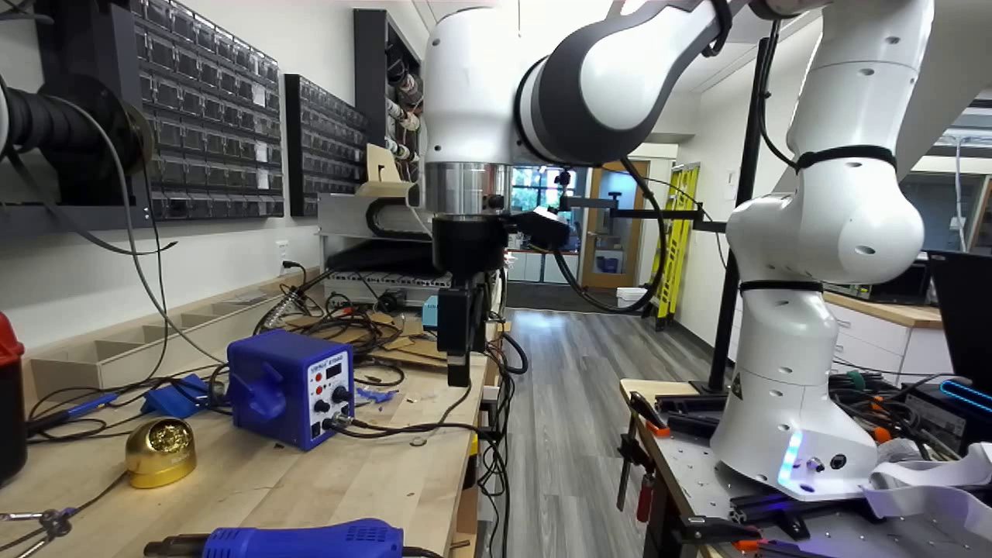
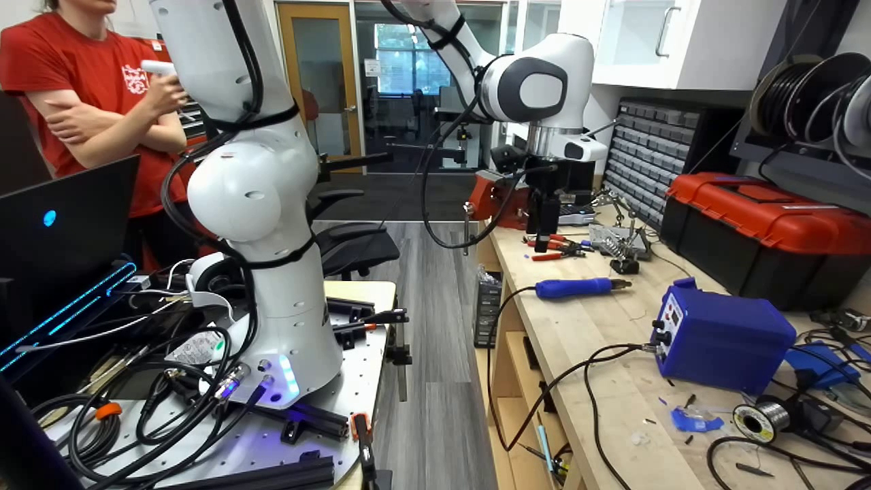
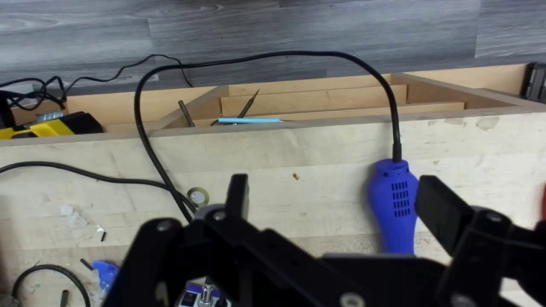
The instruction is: Place the blue handle on the holder
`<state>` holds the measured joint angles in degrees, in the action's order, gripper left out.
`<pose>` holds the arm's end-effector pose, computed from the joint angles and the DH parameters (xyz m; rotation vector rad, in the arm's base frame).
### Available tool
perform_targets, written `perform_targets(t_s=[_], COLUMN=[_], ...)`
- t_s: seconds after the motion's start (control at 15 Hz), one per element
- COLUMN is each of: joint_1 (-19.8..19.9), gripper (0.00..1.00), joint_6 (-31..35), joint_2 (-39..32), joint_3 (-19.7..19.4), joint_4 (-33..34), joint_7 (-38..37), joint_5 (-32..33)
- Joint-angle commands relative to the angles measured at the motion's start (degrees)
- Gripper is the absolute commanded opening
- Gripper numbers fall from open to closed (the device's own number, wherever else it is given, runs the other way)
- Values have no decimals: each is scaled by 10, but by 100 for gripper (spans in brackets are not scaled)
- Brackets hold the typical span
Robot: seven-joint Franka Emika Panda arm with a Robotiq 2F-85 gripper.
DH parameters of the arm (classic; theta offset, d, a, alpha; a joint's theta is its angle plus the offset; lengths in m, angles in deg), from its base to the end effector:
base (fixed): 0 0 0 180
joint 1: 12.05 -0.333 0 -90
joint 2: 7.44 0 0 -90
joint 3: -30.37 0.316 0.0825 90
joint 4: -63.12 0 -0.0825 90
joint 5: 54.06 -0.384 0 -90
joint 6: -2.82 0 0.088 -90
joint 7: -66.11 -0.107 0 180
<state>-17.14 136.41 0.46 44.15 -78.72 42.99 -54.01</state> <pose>0.4350 0.1479 0.3409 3.1046 -0.1179 0.0040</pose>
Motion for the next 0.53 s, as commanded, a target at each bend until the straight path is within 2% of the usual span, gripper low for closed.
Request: perform_targets(t_s=[0.0,0.47], joint_1=[-10,-11], gripper=[100,100], joint_6=[-1,8], joint_2=[-1,-9], joint_3=[-10,-8], joint_4=[2,4], joint_7=[-1,-10], joint_5=[2,5])
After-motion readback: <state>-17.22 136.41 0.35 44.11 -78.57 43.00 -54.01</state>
